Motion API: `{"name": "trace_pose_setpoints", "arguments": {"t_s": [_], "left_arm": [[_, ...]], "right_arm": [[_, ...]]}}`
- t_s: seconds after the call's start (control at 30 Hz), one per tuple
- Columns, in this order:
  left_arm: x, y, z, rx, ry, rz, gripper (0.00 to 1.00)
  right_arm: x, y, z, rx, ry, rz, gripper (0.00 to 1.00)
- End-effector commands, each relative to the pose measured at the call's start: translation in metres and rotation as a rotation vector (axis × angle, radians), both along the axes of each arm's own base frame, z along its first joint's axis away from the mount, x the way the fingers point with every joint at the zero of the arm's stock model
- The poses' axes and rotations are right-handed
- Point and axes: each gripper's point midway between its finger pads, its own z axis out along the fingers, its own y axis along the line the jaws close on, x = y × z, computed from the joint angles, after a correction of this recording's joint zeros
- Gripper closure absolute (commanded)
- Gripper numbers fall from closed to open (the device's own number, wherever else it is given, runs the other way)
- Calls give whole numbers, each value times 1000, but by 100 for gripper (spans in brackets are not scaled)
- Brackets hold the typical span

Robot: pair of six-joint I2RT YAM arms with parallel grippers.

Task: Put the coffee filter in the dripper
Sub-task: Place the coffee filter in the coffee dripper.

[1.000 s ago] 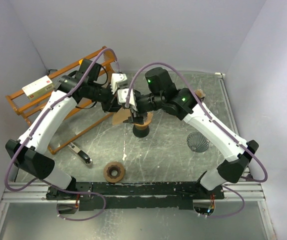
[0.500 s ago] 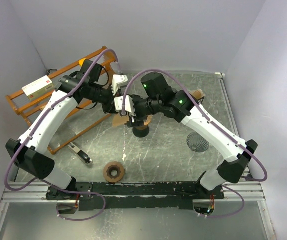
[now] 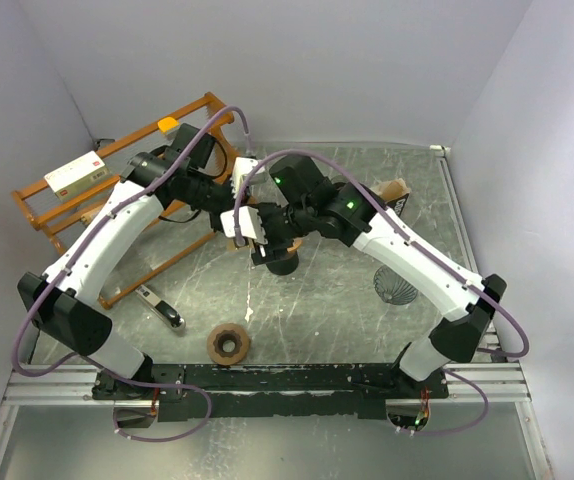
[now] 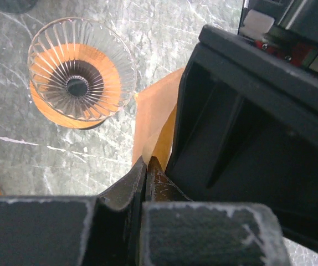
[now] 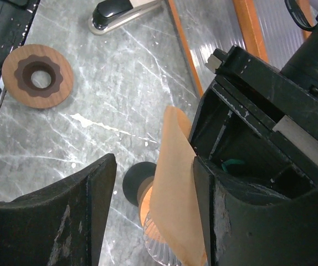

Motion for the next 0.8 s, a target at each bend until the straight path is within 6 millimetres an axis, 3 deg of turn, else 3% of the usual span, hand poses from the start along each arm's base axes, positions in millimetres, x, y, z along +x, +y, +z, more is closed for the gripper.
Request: {"name": "trace_pose_setpoints", "arguments": {"t_s": [0.0,0.77], "left_arm": [[-22,-5,4,-18,44,-61,93],[-29,-4,4,-26,54,-84,93]], "right_arm": [[10,-2,7,-9,-67,-18,43],[-6,-27,-6,-62,-31,-43,51]]}}
